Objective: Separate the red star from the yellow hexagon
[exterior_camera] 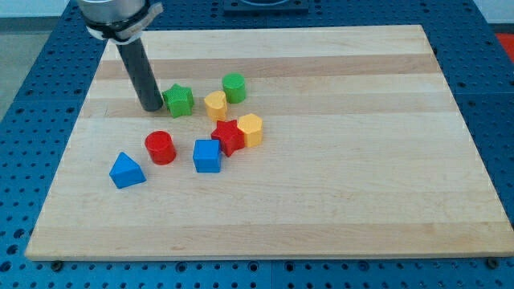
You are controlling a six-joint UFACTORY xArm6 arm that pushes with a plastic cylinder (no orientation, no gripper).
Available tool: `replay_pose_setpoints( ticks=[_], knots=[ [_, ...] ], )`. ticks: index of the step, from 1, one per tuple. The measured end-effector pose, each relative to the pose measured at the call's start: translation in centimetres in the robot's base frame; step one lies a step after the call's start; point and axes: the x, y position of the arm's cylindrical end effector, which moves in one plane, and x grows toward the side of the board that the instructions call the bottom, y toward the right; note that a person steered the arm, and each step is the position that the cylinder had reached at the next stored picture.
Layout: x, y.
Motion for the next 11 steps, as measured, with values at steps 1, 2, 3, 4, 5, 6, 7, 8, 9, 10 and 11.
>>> replay_pose_setpoints(
  ticks=[1, 2, 3, 4, 5, 6, 7, 8, 9, 10, 11],
  knots=[
    [0.0, 2.0],
    [-0.1, 2.6],
    [-0.1, 2.0],
    [2.2, 1.5],
    [4.4, 4.6],
    [5.3, 9.4],
    [5.6, 11.9],
    [5.7, 12.1],
    [8.4, 11.2],
    [11.0, 14.3],
    [11.4, 17.7]
  ],
)
